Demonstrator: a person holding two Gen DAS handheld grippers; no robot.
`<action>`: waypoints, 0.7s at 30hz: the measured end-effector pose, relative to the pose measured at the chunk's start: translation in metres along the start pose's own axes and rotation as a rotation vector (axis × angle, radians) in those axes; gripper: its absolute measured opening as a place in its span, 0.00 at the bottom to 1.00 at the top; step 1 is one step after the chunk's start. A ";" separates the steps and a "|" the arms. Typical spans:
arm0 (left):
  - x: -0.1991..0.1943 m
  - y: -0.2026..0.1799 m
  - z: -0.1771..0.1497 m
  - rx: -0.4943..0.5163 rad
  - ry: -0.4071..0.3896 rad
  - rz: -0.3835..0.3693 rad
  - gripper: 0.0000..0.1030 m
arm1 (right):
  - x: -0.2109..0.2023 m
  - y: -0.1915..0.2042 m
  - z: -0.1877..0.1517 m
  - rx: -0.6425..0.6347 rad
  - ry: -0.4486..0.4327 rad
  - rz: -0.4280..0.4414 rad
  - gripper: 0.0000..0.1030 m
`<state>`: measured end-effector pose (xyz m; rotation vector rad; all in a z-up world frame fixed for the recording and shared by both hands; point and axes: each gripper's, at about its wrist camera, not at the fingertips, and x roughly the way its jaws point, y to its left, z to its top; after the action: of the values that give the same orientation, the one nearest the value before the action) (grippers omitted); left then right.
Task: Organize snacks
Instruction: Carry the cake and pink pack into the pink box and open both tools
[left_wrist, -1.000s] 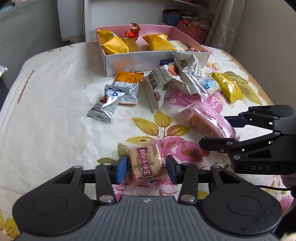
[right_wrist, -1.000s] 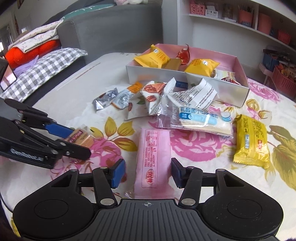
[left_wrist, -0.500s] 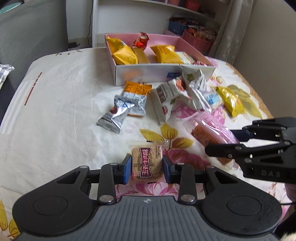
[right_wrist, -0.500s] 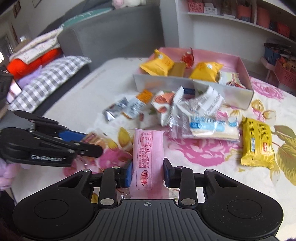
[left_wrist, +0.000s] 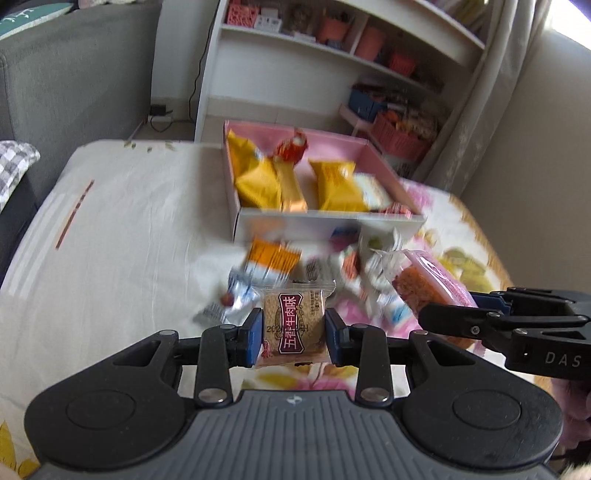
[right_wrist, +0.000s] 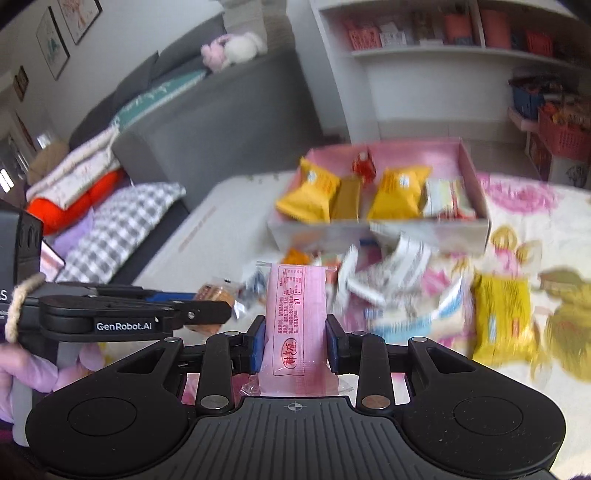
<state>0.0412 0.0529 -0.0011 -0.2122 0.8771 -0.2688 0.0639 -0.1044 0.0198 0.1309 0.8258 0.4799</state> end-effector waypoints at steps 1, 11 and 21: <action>-0.002 -0.002 0.004 -0.002 -0.013 -0.007 0.31 | -0.001 -0.002 0.005 0.010 -0.013 0.000 0.30; 0.005 -0.009 0.030 -0.080 -0.054 -0.038 0.31 | 0.020 -0.034 0.051 0.130 -0.051 -0.061 0.30; 0.042 0.000 0.069 -0.087 -0.031 -0.012 0.31 | 0.043 -0.069 0.082 0.233 -0.084 -0.097 0.30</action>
<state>0.1207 0.0451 0.0114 -0.3013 0.8575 -0.2381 0.1732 -0.1398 0.0257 0.3228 0.7998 0.2841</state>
